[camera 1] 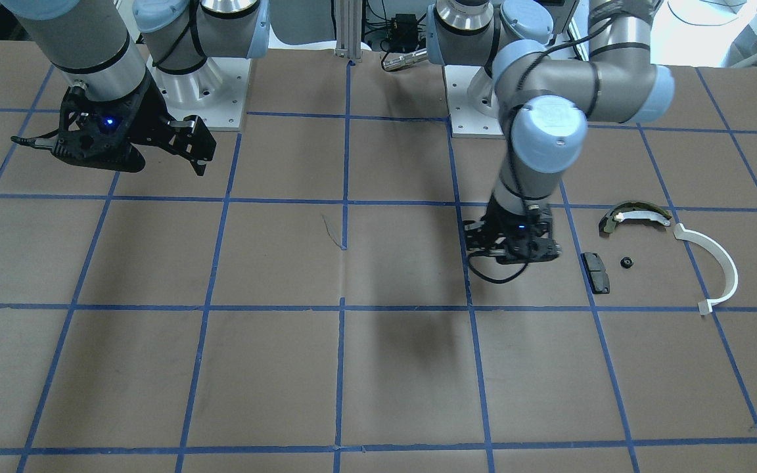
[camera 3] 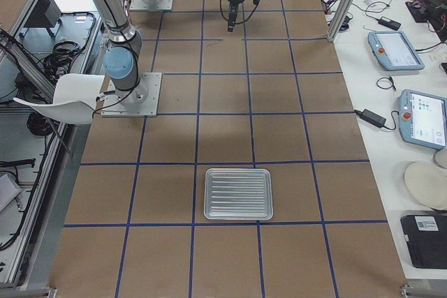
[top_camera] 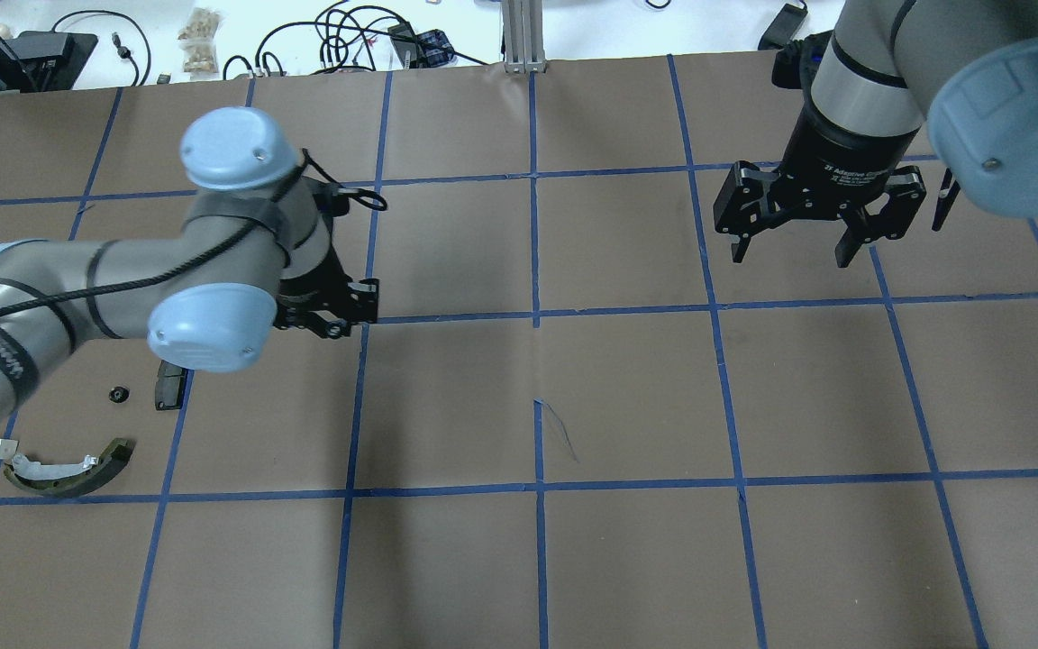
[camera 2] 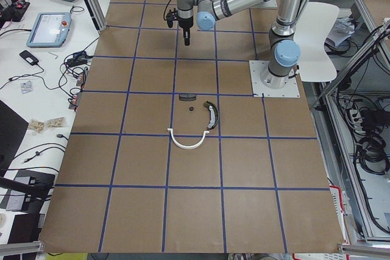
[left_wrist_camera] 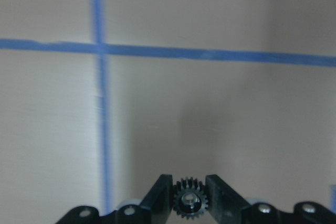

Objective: Place bearing gear from tray to pile

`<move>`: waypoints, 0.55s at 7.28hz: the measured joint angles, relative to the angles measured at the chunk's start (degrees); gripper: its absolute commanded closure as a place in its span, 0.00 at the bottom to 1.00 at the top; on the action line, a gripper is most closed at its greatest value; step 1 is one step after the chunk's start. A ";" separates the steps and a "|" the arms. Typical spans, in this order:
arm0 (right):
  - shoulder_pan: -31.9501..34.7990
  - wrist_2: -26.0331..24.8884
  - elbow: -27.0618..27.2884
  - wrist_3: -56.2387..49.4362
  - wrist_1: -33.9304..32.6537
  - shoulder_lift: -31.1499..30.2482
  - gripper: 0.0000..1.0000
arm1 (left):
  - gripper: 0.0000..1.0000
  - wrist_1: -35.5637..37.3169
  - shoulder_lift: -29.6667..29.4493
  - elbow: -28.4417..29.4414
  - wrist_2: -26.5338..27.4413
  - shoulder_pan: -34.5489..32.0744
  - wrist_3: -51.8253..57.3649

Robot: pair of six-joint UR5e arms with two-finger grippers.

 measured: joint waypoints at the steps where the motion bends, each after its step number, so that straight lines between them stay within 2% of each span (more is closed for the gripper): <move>1: -0.47 -0.02 -0.11 0.29 -0.79 -0.06 0.00 | 1.00 -0.46 0.14 -0.31 0.29 7.13 8.18; 4: -1.28 0.21 -0.15 -0.27 -2.25 -0.11 0.00 | 1.00 0.67 -3.67 -0.86 0.82 24.81 29.63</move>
